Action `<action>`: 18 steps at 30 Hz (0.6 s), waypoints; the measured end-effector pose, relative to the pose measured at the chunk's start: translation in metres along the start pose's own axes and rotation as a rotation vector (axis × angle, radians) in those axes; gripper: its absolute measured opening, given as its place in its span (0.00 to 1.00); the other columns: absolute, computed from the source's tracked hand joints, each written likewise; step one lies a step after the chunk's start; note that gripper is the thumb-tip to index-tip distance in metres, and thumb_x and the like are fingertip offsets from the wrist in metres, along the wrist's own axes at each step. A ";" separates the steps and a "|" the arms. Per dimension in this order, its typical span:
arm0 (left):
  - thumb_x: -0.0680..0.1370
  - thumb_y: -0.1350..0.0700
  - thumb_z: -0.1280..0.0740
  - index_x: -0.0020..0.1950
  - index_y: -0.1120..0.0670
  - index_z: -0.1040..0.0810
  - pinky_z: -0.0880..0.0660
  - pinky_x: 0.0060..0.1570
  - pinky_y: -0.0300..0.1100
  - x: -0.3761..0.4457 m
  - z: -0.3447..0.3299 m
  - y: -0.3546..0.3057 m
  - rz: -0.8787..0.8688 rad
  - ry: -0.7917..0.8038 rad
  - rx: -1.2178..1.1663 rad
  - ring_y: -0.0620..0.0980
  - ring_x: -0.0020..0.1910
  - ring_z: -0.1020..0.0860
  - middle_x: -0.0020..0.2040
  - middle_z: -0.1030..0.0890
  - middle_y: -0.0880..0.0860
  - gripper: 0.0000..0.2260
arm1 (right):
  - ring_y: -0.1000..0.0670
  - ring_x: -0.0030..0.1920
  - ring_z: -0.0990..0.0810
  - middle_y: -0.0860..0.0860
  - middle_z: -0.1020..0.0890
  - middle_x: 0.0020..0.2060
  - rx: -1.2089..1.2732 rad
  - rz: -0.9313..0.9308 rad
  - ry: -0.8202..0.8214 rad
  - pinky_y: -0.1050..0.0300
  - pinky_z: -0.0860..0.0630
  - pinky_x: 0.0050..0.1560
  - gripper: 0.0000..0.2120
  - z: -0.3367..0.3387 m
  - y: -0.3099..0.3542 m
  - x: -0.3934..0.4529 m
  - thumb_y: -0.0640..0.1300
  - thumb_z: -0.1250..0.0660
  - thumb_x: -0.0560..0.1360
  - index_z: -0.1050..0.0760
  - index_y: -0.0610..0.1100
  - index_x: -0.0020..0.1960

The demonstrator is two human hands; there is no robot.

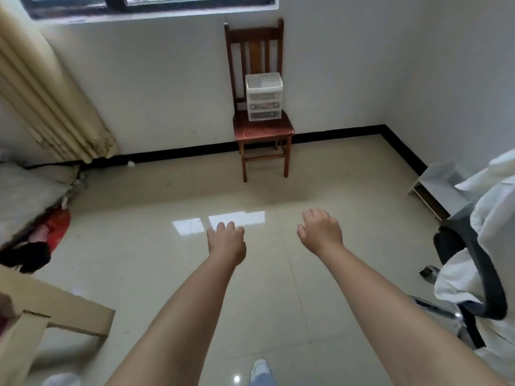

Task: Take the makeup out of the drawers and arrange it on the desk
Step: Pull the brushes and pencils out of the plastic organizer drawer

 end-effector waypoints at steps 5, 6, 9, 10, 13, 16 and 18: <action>0.79 0.58 0.45 0.63 0.55 0.31 0.37 0.61 0.46 0.122 0.040 0.001 -0.019 0.018 0.045 0.54 0.63 0.33 0.62 0.29 0.53 0.13 | 0.44 0.59 0.30 0.44 0.27 0.57 -0.019 -0.008 0.001 0.54 0.33 0.52 0.13 0.014 -0.010 0.113 0.43 0.45 0.76 0.32 0.38 0.58; 0.79 0.58 0.45 0.63 0.55 0.31 0.36 0.60 0.46 0.149 0.049 -0.003 -0.030 0.008 0.039 0.54 0.63 0.33 0.62 0.29 0.53 0.13 | 0.44 0.60 0.30 0.45 0.27 0.58 -0.031 -0.021 0.009 0.54 0.32 0.53 0.14 0.015 -0.017 0.138 0.43 0.46 0.76 0.32 0.39 0.59; 0.79 0.58 0.44 0.60 0.55 0.30 0.35 0.56 0.45 0.230 0.079 -0.016 -0.056 -0.027 0.022 0.54 0.62 0.32 0.61 0.28 0.53 0.11 | 0.44 0.60 0.30 0.45 0.27 0.58 -0.071 -0.054 0.051 0.54 0.32 0.55 0.13 0.012 -0.043 0.218 0.44 0.46 0.77 0.33 0.40 0.59; 0.79 0.57 0.44 0.60 0.55 0.30 0.35 0.56 0.45 0.259 0.090 -0.021 -0.059 -0.033 0.012 0.54 0.62 0.33 0.61 0.28 0.53 0.11 | 0.44 0.60 0.30 0.45 0.27 0.58 -0.089 -0.054 0.065 0.54 0.32 0.55 0.13 0.011 -0.053 0.249 0.45 0.47 0.77 0.33 0.40 0.58; 0.78 0.58 0.44 0.61 0.55 0.31 0.35 0.57 0.46 0.342 0.122 -0.029 -0.031 -0.044 -0.022 0.54 0.63 0.33 0.61 0.29 0.53 0.12 | 0.44 0.61 0.30 0.45 0.27 0.58 -0.105 -0.076 0.087 0.55 0.32 0.56 0.13 0.013 -0.082 0.338 0.46 0.46 0.77 0.33 0.40 0.58; 0.78 0.57 0.44 0.62 0.55 0.31 0.35 0.58 0.46 0.414 0.156 -0.030 -0.006 -0.049 -0.047 0.55 0.63 0.33 0.62 0.29 0.54 0.13 | 0.44 0.62 0.30 0.45 0.27 0.59 -0.115 -0.088 0.112 0.54 0.32 0.57 0.14 0.022 -0.103 0.419 0.46 0.45 0.77 0.33 0.40 0.59; 0.79 0.56 0.45 0.62 0.55 0.31 0.34 0.57 0.46 0.463 0.180 -0.026 0.021 -0.060 -0.064 0.55 0.64 0.32 0.62 0.28 0.54 0.13 | 0.44 0.62 0.30 0.45 0.27 0.60 -0.102 -0.088 0.105 0.54 0.32 0.57 0.14 0.032 -0.108 0.480 0.46 0.45 0.78 0.33 0.40 0.59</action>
Point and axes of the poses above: each hand's wrist, its own x-axis towards the middle knuckle, its own z-axis out of the back of the hand, y = z × x, the point moved 7 cm from there along x, towards the middle knuckle
